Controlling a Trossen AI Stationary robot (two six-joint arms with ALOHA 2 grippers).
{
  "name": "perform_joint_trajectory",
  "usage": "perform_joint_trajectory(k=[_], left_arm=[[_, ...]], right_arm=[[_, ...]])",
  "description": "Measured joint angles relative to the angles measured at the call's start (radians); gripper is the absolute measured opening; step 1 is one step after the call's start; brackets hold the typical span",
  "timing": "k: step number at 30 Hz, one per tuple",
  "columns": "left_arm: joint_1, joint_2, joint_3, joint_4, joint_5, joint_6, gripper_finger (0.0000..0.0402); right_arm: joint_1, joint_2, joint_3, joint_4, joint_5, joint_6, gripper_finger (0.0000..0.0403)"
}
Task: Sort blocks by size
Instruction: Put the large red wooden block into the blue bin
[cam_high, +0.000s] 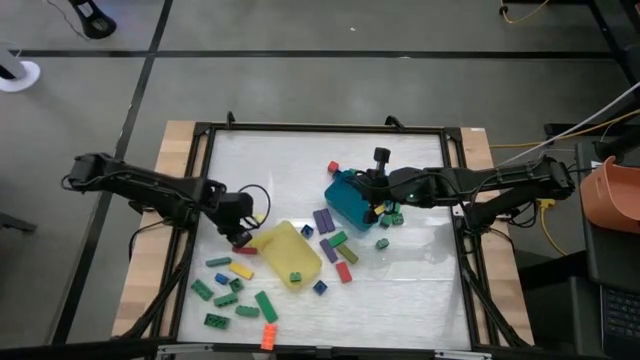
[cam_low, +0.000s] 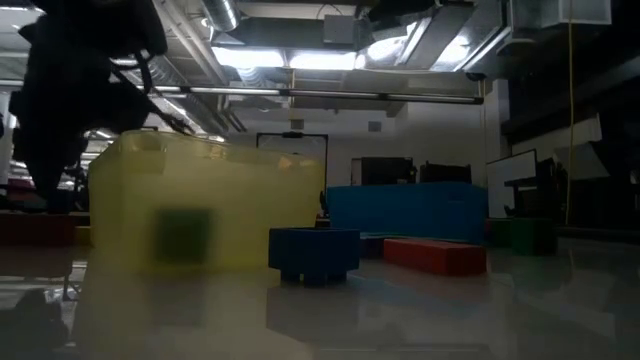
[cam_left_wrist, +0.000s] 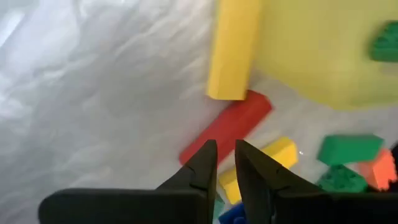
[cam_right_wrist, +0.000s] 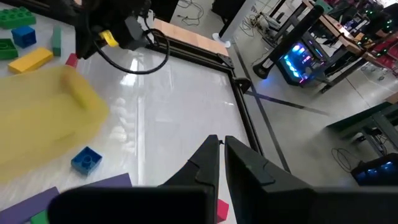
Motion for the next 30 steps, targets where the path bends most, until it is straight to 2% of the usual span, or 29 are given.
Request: perform_joint_trajectory(k=[3, 6, 14, 19, 23, 30], left_arm=[[-0.038, -0.009, 0.0, 0.006, -0.001, -0.043, 0.0044], [-0.071, 0.001, 0.0, 0.008, -0.001, -0.023, 0.0056], [-0.155, 0.052, 0.0, 0.016, -0.155, 0.036, 0.0143], [-0.2, 0.076, 0.0, 0.099, -0.166, 0.113, 0.0183], [-0.233, 0.08, 0.0, 0.139, -0.182, 0.159, 0.0193], [-0.288, 0.08, 0.0, 0.136, -0.333, 0.26, 0.0194]], right_arm=[[0.0, 0.0, 0.0, 0.0, 0.0, 0.0, 0.0028], [0.0, 0.0, 0.0, 0.001, 0.0, 0.0, 0.0028], [0.0, 0.0, 0.0, -0.006, -0.001, 0.036, 0.0028], [0.0, 0.0, 0.0, -0.048, -0.001, 0.064, 0.0028], [0.0, -0.005, 0.0, -0.084, -0.001, 0.085, 0.0028], [0.0, -0.041, 0.0, -0.197, -0.001, 0.154, 0.0028]])
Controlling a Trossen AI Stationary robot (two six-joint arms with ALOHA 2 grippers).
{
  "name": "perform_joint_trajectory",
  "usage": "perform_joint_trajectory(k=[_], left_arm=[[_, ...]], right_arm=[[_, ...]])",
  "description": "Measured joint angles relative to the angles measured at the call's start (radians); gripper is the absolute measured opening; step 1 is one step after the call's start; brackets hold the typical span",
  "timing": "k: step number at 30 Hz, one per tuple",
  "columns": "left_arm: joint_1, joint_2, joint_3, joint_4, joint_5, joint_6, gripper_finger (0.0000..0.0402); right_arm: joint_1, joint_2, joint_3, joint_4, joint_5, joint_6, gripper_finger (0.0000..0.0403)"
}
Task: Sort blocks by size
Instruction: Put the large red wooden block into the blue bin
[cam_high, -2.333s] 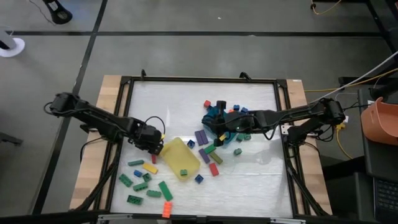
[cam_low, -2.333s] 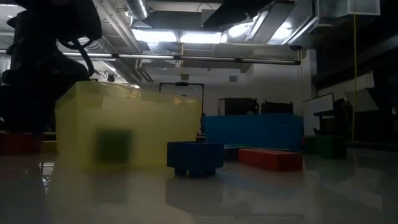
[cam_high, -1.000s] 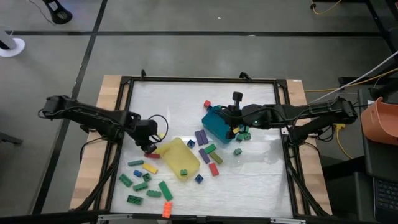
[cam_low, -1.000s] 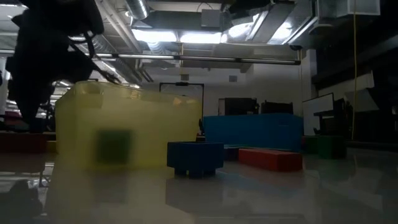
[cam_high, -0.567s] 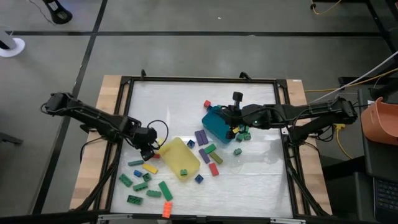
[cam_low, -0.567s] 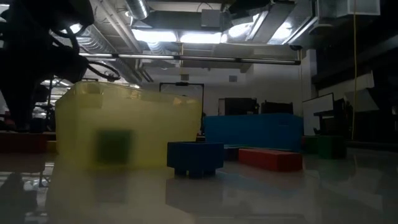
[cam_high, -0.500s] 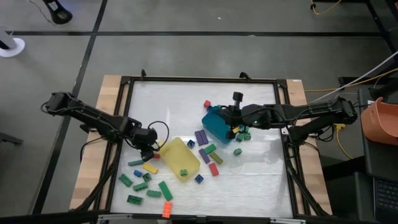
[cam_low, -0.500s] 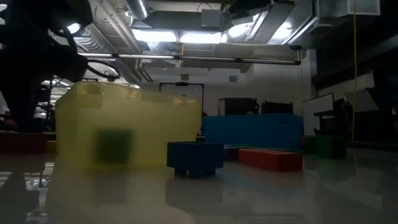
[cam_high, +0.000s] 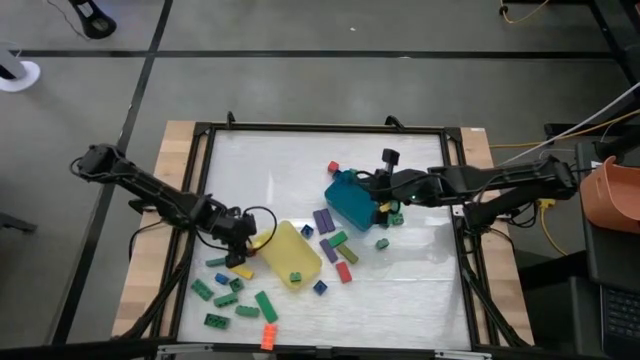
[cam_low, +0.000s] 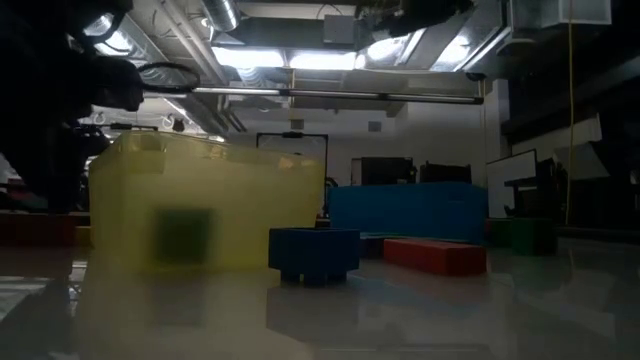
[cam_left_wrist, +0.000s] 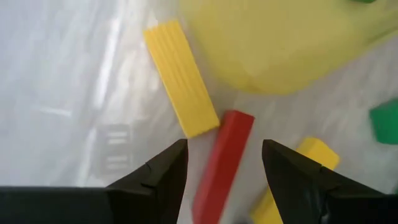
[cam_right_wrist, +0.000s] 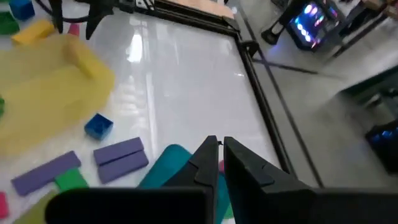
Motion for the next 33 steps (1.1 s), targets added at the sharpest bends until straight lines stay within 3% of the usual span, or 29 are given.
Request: perform_joint_trajectory(k=[11, 18, 22, 27, 33], left_arm=[[-0.074, 0.1, -0.015, 0.002, -0.006, -0.002, 0.0194], [-0.079, 0.176, -0.025, 0.004, -0.012, -0.006, 0.0189], [-0.077, 0.173, -0.026, 0.002, -0.008, 0.003, 0.0142], [-0.077, 0.159, -0.022, 0.004, 0.033, 0.035, 0.0043], [-0.079, 0.113, 0.017, -0.048, 0.084, 0.085, 0.0036]], right_arm=[[0.0, -0.134, 0.0, -0.378, 0.0, 0.287, 0.0028], [0.0, -0.263, -0.078, -0.503, -0.016, 0.493, 0.0028], [0.0, -0.29, -0.124, -0.535, -0.036, 0.61, 0.0028], [0.0, -0.276, -0.159, -0.527, -0.122, 0.632, 0.0028], [0.0, -0.232, -0.174, -0.523, -0.18, 0.629, 0.0048]])
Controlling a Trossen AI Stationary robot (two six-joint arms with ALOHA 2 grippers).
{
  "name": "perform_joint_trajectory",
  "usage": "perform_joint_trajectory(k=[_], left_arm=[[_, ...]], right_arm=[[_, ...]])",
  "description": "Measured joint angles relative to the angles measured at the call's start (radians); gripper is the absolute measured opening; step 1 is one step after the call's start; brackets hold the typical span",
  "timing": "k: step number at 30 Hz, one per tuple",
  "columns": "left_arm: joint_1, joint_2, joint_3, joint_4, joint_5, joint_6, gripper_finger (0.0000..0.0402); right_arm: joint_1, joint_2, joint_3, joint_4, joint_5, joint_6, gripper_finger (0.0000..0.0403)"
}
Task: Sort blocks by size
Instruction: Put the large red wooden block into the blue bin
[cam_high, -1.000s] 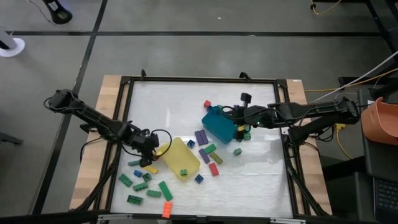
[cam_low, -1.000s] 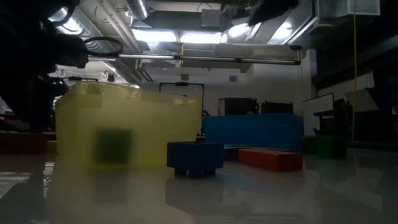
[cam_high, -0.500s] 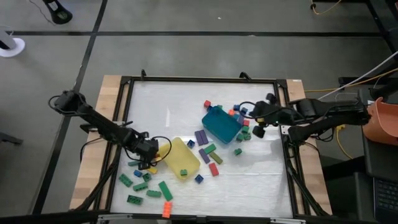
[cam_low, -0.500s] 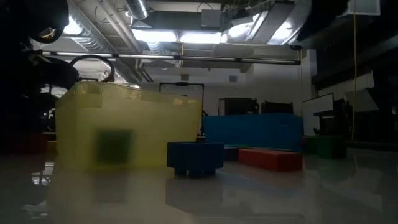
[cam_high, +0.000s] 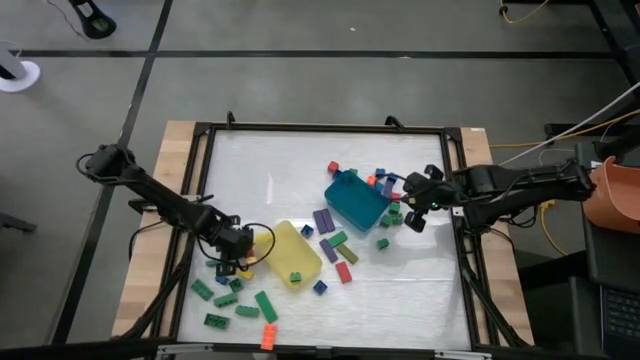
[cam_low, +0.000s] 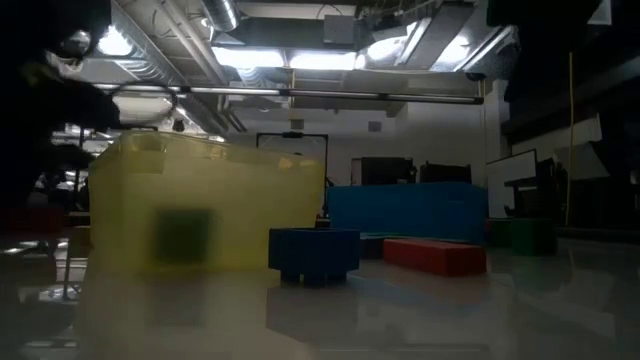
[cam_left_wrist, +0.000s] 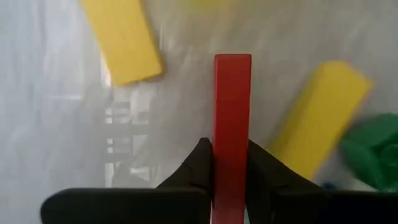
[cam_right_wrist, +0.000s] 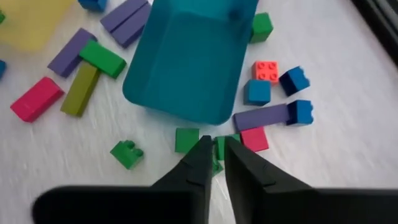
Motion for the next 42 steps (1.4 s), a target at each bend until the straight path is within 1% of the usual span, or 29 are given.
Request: perform_joint_trajectory(k=[2, 6, 11, 13, 15, 19, 21, 22, 25, 29, 31, 34, 36, 40, 42], left_arm=[[0.001, -0.021, 0.028, -0.05, -0.002, 0.0, 0.0038], [0.001, -0.066, 0.091, -0.123, 0.005, -0.003, 0.0038], [0.004, -0.13, 0.159, -0.081, -0.008, 0.014, 0.0038], [0.012, -0.15, 0.174, -0.009, -0.049, 0.062, 0.0038], [0.03, -0.162, 0.176, 0.102, -0.124, 0.152, 0.004], [0.092, -0.137, 0.177, 0.398, -0.305, 0.44, 0.0046], [0.141, -0.093, 0.178, 0.558, -0.348, 0.568, 0.0045], [0.172, -0.065, 0.178, 0.634, -0.352, 0.619, 0.0044], [0.265, 0.042, 0.178, 0.845, -0.351, 0.715, 0.0045], [0.384, 0.204, 0.178, 1.084, -0.344, 0.736, 0.0057], [0.437, 0.285, 0.182, 1.184, -0.311, 0.718, 0.006], [0.496, 0.398, 0.217, 1.249, -0.236, 0.684, 0.0062], [0.52, 0.463, 0.258, 1.252, -0.199, 0.676, 0.0063], [0.541, 0.575, 0.336, 1.248, -0.19, 0.67, 0.0064], [0.541, 0.612, 0.37, 1.245, -0.19, 0.67, 0.0064]], right_arm=[[0.0, 0.018, 0.0, 0.002, -0.011, 0.0, 0.0067], [0.0, 0.051, 0.0, 0.002, -0.02, 0.0, 0.0119], [0.0, 0.09, 0.0, -0.002, -0.151, 0.0, 0.0173], [0.0, 0.105, 0.0, -0.002, -0.209, 0.0, 0.0187], [0.0, 0.121, 0.0, -0.002, -0.246, 0.0, 0.0197], [0.0, 0.155, 0.0, -0.002, -0.253, 0.0, 0.0206], [0.0, 0.174, 0.0, -0.001, -0.253, 0.0, 0.0206], [0.0, 0.183, 0.0, 0.0, -0.253, -0.001, 0.0206], [0.0, 0.213, 0.0, 0.0, -0.254, -0.001, 0.0207], [0.0, 0.249, 0.0, 0.0, -0.26, -0.001, 0.0207], [0.0, 0.265, 0.0, 0.0, -0.29, -0.016, 0.0207], [0.0, 0.284, 0.0, 0.001, -0.333, -0.054, 0.0207], [0.0, 0.294, 0.0, 0.001, -0.343, -0.06, 0.0207], [0.0, 0.309, 0.0, 0.004, -0.343, -0.061, 0.0207], [0.0, 0.313, 0.0, 0.016, -0.343, -0.069, 0.0207]])
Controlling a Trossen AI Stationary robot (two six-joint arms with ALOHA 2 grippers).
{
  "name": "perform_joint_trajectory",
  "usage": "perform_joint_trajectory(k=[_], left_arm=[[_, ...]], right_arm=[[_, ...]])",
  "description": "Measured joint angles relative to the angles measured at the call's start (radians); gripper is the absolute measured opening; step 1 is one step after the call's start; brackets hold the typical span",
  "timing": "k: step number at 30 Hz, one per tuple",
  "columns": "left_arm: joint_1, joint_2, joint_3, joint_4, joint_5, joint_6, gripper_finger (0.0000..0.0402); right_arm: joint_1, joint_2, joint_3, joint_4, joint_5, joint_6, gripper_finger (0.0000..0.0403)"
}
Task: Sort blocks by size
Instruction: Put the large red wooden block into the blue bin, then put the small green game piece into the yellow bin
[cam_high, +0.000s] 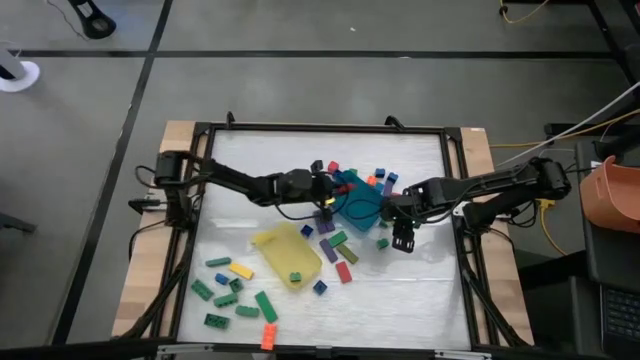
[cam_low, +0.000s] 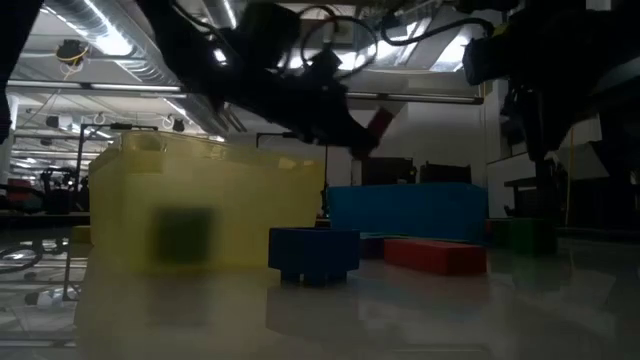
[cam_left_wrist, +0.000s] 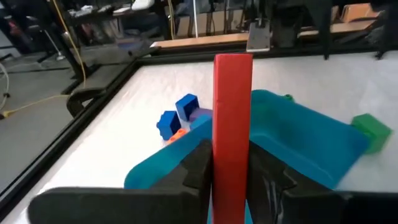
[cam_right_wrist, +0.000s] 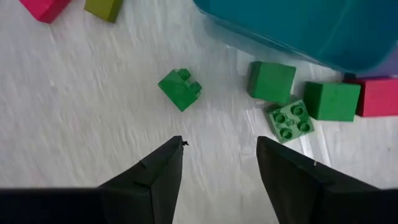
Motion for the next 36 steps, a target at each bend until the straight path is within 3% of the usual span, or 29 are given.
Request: perform_joint_trajectory(k=[8, 15, 24, 36], left_arm=[[0.003, 0.046, 0.067, -0.003, -0.01, -0.056, 0.0118], [0.004, 0.029, 0.068, -0.012, -0.014, -0.047, 0.0165], [-0.003, 0.007, 0.068, -0.048, -0.014, -0.018, 0.0168], [-0.005, 0.007, 0.068, -0.079, -0.013, -0.015, 0.0168]], right_arm=[[0.0, 0.018, -0.004, 0.049, 0.0, -0.011, 0.0207], [0.05, 0.02, -0.099, 0.193, 0.001, -0.062, 0.0207], [0.1, 0.023, -0.189, 0.345, 0.106, -0.12, 0.0207], [0.1, 0.026, -0.255, 0.465, 0.053, -0.14, 0.0207]])
